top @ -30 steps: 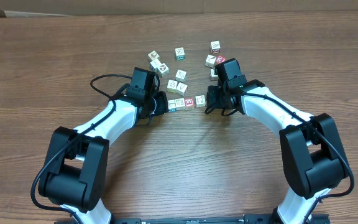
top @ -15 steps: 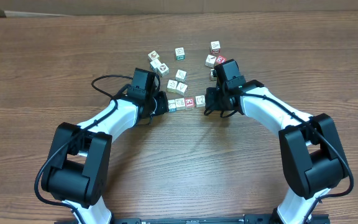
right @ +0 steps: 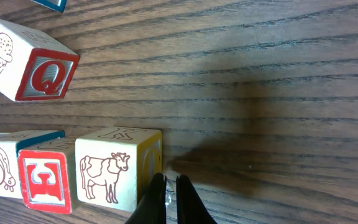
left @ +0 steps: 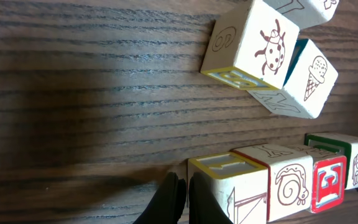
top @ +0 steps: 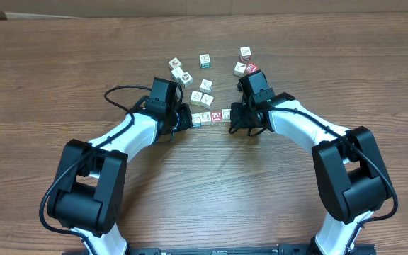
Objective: Form a horizontal line
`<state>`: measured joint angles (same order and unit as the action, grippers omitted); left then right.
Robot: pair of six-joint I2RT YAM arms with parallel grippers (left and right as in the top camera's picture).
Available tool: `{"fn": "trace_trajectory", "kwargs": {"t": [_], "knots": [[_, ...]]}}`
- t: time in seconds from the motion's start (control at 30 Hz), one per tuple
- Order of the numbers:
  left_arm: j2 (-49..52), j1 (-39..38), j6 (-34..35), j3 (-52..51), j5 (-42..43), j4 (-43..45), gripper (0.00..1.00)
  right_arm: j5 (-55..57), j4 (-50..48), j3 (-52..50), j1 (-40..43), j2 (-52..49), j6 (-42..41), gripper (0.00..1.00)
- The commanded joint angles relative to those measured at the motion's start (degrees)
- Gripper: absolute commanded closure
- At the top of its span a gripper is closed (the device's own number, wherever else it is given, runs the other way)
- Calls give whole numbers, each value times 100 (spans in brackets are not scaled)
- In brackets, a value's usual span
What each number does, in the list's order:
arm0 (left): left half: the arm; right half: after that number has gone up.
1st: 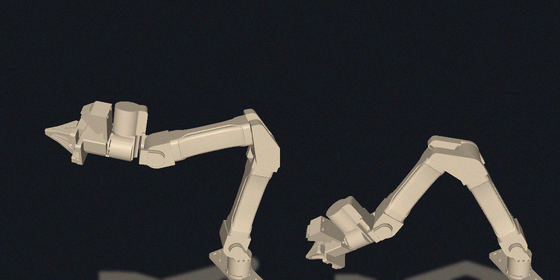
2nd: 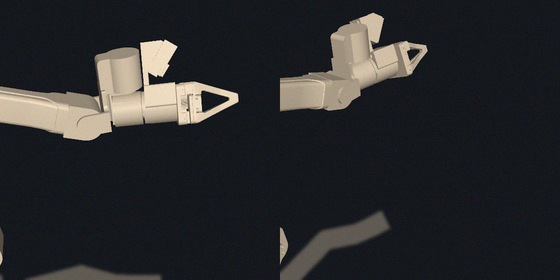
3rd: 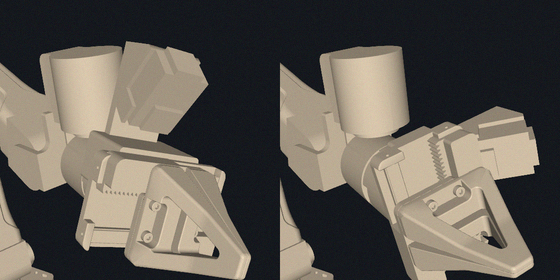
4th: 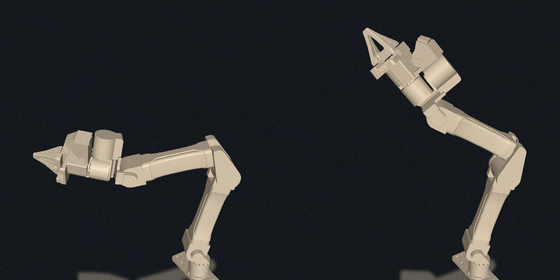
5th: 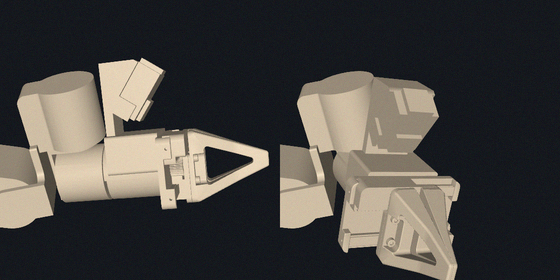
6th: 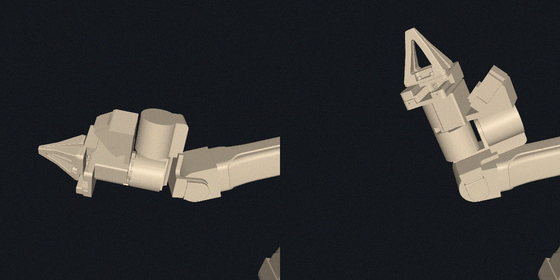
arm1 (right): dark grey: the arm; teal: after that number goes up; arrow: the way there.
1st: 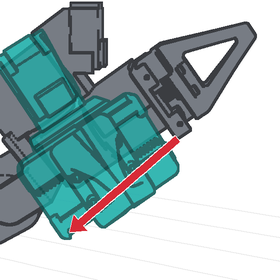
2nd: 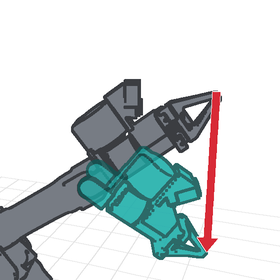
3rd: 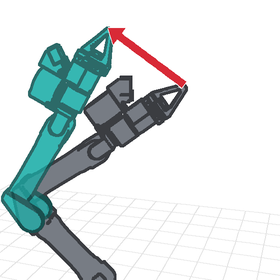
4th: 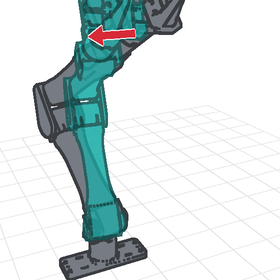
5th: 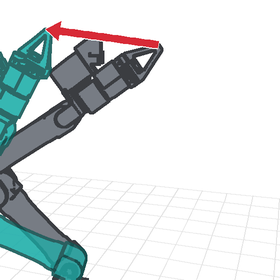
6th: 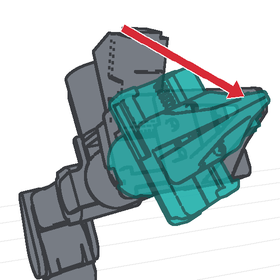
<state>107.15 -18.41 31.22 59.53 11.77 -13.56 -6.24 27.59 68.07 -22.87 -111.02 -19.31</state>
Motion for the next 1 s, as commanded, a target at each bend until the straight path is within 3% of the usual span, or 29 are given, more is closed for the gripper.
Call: {"fn": "trace_trajectory", "kwargs": {"t": [0.0,0.97], "knots": [[85,-37,55,68,33,55,96,-122,-26,-26,0,-24,-22,96],[85,-37,74,68,98,232,96,-157,13,-24,-118,-24,92,96]]}}
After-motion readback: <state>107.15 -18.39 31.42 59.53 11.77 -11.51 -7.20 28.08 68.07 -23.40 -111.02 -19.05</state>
